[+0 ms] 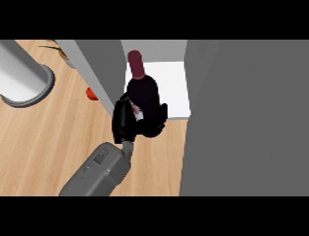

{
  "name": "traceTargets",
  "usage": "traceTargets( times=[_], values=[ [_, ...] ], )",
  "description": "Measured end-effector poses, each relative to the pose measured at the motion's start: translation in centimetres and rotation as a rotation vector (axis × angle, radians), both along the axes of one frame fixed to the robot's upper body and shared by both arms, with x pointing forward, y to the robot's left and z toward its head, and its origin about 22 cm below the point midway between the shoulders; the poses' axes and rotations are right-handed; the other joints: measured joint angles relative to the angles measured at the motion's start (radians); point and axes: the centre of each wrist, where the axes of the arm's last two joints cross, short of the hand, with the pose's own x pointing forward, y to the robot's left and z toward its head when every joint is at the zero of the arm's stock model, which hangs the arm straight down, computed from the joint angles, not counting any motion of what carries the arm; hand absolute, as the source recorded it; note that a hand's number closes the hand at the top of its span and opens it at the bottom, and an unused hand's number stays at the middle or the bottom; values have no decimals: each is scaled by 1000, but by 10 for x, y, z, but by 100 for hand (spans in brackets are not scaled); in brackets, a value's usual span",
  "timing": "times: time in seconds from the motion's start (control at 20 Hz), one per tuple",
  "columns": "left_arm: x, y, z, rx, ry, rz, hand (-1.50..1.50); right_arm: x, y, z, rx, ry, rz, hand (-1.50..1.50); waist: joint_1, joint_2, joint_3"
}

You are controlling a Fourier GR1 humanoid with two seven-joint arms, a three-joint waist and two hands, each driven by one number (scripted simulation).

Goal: Pick up the wine, place it into the cabinet and close the cabinet

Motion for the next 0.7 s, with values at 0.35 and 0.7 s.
traceTargets(
  times=[0.35,0.7],
  values=[
    [9,1,-15,-58,23,24,150,1,-2,-1,4,0,-10,-150,-3,2,0],
    [30,1,-12,-74,42,36,150,-1,-4,-3,-3,1,0,-150,-4,1,0]
  ],
)
